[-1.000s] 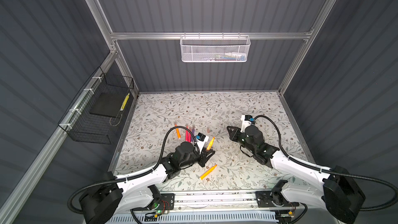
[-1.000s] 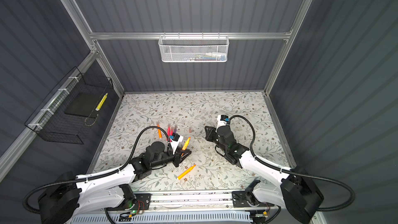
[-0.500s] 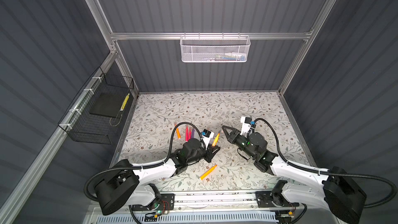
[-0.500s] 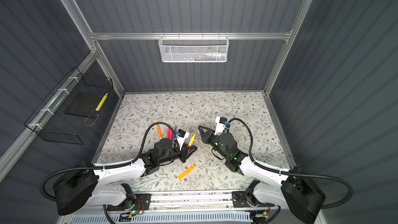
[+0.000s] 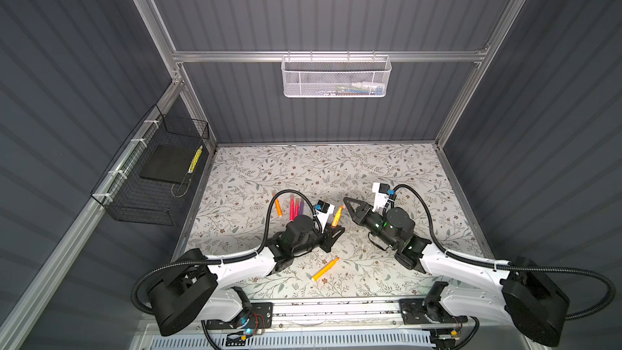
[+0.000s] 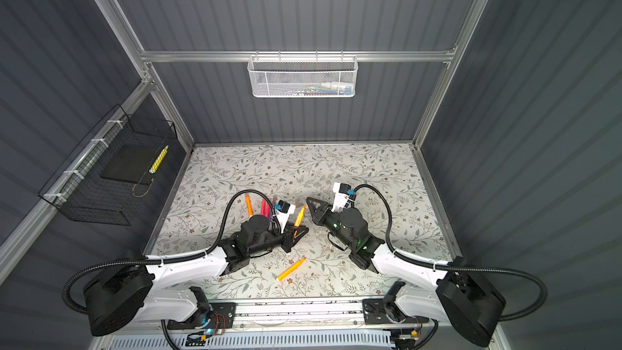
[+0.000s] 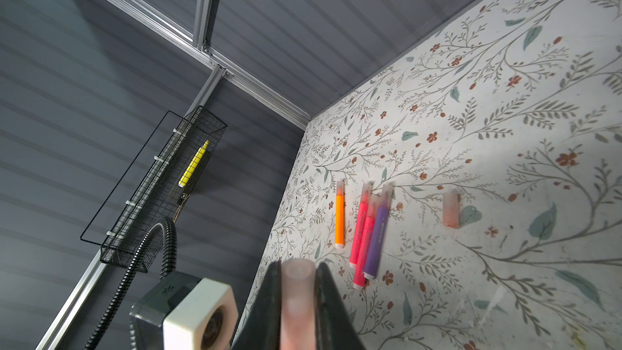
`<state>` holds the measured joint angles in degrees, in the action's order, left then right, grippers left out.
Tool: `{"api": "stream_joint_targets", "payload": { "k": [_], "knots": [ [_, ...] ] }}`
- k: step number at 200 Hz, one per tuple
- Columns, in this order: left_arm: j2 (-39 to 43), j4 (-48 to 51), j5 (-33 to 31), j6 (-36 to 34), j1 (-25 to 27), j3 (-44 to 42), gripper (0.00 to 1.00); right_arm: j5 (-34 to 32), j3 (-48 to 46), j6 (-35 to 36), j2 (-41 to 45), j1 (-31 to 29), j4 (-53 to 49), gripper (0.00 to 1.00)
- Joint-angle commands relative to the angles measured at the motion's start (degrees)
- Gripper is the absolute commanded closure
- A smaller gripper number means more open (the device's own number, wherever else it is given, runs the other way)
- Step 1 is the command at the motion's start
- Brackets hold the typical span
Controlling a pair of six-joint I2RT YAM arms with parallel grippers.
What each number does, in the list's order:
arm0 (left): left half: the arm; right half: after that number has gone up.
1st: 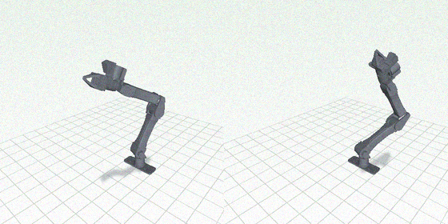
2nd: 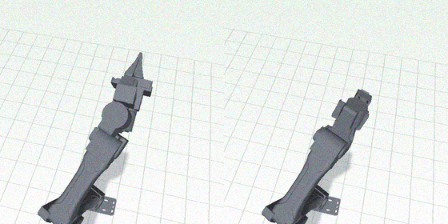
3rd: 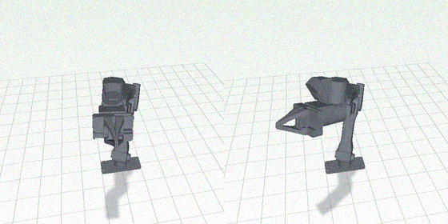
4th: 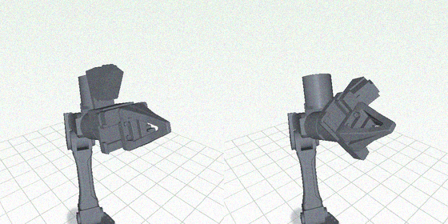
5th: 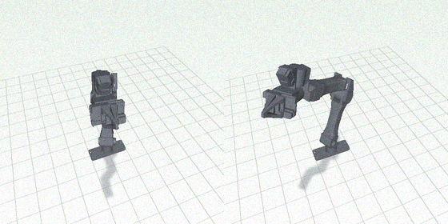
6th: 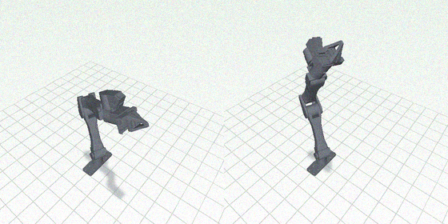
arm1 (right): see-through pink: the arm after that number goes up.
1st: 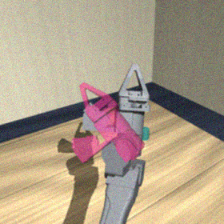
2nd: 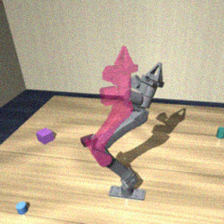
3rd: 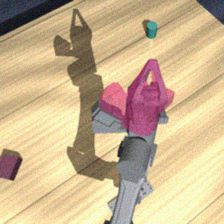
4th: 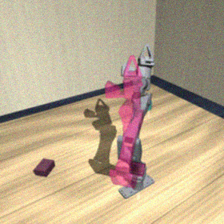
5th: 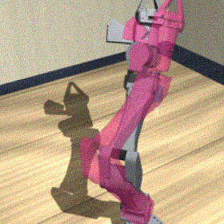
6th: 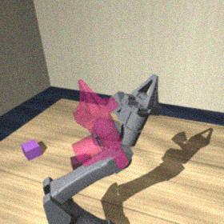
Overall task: Insert the pens into the pen caps
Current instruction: 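Carry the pink cap with the right gripper toward the marker tip in the left gripper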
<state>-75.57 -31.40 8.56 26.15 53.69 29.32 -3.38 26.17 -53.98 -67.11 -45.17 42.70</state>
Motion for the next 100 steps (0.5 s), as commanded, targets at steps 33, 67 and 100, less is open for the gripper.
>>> {"api": "stream_joint_targets", "payload": {
  "k": [33,67,100],
  "knots": [
    [0.5,-2.2,0.3,0.4,0.4,0.3,1.00,-4.4,2.2,2.4,2.3,-0.3,-2.2,1.00],
    [0.4,-2.2,0.8,0.3,0.4,0.4,1.00,-3.3,2.8,2.4,1.8,-0.3,-2.0,1.00],
    [-0.3,-2.6,1.3,0.2,0.4,0.6,1.00,-2.1,4.2,2.8,-0.4,-1.1,-1.5,1.00]
  ]
}}
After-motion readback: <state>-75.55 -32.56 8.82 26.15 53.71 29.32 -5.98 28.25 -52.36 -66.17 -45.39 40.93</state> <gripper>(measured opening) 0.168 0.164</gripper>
